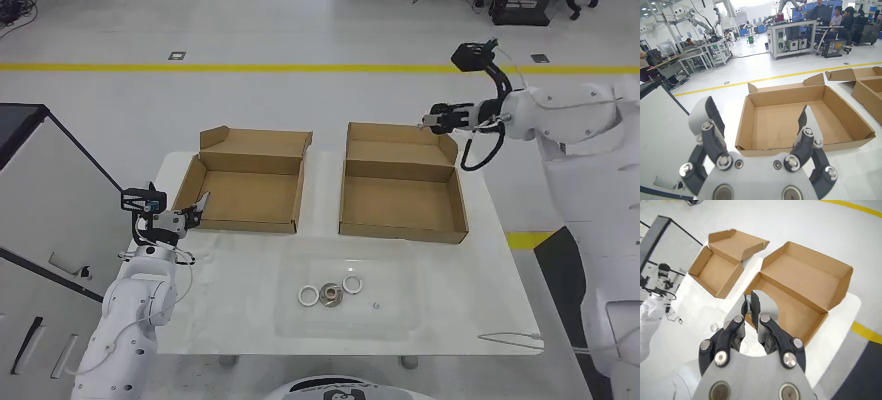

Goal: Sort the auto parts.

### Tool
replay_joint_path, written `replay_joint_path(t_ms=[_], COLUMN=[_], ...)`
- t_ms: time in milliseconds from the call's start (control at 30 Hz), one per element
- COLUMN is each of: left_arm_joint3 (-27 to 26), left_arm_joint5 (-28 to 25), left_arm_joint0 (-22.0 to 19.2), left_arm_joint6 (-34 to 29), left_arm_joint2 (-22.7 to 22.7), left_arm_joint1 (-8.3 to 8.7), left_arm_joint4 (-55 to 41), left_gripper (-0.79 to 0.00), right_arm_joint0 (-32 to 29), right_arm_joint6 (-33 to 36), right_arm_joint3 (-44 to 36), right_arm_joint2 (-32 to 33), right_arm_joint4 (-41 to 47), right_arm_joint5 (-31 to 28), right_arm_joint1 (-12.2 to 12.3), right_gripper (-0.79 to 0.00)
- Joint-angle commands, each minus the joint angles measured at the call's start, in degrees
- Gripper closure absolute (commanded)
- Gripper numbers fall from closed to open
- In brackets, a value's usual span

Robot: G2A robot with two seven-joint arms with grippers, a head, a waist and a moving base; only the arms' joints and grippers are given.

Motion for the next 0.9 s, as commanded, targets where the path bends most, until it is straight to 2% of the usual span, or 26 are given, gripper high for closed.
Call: replay_joint_path(t_ms=[0,400,867], left_arm_joint3=[0.0,0.0,0.0], left_arm_joint5=[0.0,0.0,0.0], left_arm_joint0=[0.0,0.0,0.0], left_arm_joint6=[0.0,0.0,0.0], left_arm_joint2=[0.0,0.0,0.0], left_arm_joint1=[0.0,0.0,0.0], left_arm_joint4=[0.0,0.0,0.0], left_gripper=[-0.785,-0.785,-0.785], right_arm_joint0=[1.2,5.6,5.8], right_arm_joint6=[1.1,1.9,-0.7], right_arm_joint3=[2.0,12.5,17.0], right_arm_joint2=[-1.2,-8.1,-17.4], right_arm_joint4=[-1.0,-6.4,-13.8], right_arm_joint5=[-2.2,-11.9,-13.8], right_arm_joint1=[-0.1,-0.8,-2.6], right_gripper=[0.0,0.0,0.0])
